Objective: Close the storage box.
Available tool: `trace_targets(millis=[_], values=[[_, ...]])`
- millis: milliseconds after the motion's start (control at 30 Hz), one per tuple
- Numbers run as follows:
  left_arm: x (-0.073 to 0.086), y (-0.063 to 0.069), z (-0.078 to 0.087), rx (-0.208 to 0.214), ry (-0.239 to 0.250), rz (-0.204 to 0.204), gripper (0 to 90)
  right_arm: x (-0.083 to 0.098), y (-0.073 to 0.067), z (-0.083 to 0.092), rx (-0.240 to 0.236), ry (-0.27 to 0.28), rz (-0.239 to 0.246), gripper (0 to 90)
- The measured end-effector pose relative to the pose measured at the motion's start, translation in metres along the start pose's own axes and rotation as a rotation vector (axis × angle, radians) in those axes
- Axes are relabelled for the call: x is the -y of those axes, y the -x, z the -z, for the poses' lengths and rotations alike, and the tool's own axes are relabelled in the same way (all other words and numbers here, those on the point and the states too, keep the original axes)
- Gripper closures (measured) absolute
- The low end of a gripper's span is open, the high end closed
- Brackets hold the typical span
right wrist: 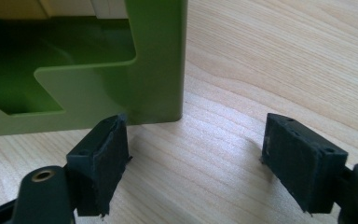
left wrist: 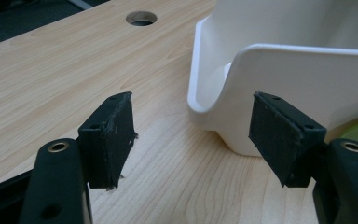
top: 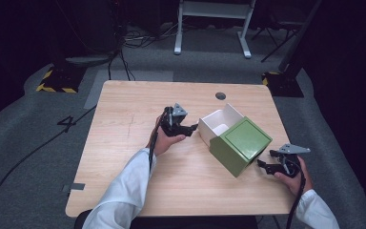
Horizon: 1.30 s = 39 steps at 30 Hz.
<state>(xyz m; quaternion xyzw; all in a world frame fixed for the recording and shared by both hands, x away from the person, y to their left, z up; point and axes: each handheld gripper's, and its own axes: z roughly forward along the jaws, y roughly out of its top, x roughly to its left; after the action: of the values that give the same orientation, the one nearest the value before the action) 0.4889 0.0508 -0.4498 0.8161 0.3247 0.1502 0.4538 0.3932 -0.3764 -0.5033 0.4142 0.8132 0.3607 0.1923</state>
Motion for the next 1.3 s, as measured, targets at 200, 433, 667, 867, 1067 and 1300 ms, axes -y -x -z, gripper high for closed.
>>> trace_targets(millis=[200, 433, 667, 867, 1067, 1300], values=[[-0.006, 0.004, -0.007, 0.014, 0.002, -0.016, 30.5, 0.0, 0.0, 0.0, 0.0, 0.0, -0.001, 22.4], [-0.005, -0.005, -0.013, -0.015, 0.005, 0.013, 31.2, 0.0, 0.0, 0.0, 0.001, 0.0, -0.001, 22.4], [-0.008, 0.004, -0.015, 0.208, 0.041, -0.089, 28.4, 0.0, 0.0, 0.0, 0.0, 0.0, -0.001, 22.4], [-0.011, 0.013, -0.018, 0.247, 0.029, -0.113, 24.7, 0.0, 0.0, 0.0, -0.001, 0.0, 0.0, 22.4], [-0.013, 0.022, -0.015, 0.29, 0.038, -0.132, 23.6, 0.0, 0.0, 0.0, -0.001, 0.0, -0.001, 22.4], [-0.01, 0.034, -0.008, 0.308, 0.032, -0.153, 22.9, 0.0, 0.0, 0.0, -0.001, 0.0, 0.0, 22.4]])
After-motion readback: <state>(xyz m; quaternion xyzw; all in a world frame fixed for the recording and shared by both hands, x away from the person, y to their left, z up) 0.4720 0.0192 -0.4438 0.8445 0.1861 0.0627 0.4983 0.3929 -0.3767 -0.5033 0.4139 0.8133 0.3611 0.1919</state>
